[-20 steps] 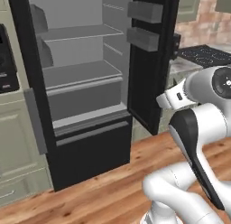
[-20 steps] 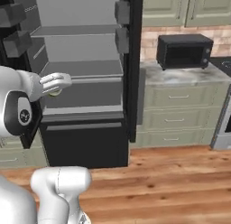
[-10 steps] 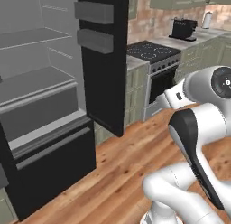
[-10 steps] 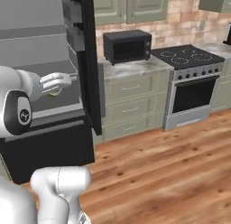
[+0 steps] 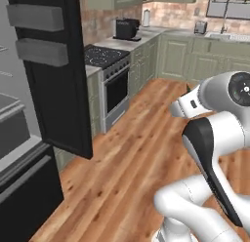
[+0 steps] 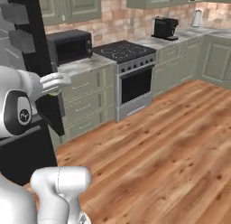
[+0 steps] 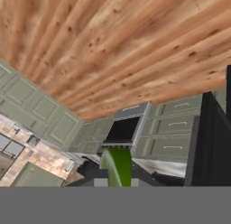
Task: There is a bowl on the dining counter. Grab a lemon wedge from the fridge and place it in the bowl. Then get the liquor bottle and glass cup from the cabinet and place them next to the bowl.
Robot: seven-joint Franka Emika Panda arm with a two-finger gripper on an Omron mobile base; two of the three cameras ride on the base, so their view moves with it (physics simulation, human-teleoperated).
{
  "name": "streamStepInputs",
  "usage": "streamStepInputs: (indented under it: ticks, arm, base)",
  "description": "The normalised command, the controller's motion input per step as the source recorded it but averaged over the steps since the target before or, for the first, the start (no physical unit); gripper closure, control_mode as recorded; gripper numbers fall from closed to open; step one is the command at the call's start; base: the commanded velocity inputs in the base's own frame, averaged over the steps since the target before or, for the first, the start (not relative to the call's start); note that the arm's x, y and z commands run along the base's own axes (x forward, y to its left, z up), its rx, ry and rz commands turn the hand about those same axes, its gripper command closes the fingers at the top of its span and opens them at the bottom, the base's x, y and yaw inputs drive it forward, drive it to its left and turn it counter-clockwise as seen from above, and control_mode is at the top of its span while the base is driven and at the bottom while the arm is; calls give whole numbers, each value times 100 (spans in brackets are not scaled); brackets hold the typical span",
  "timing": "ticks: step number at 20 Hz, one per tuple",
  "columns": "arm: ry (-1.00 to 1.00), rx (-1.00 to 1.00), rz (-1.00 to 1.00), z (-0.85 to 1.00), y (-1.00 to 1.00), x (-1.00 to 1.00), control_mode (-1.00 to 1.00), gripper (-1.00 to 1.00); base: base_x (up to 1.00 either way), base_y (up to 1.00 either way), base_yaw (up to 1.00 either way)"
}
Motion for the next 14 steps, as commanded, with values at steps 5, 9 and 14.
streamStepInputs:
  ticks: [5, 9, 14]
  arm:
    - [0, 0, 0, 0, 0, 0, 100, 100]
    - [0, 0, 0, 0, 0, 0, 100, 100]
    - [0, 0, 0, 0, 0, 0, 100, 100]
  base:
    - [-39, 0, -54]
    - [-37, -3, -52]
    - [-29, -12, -49]
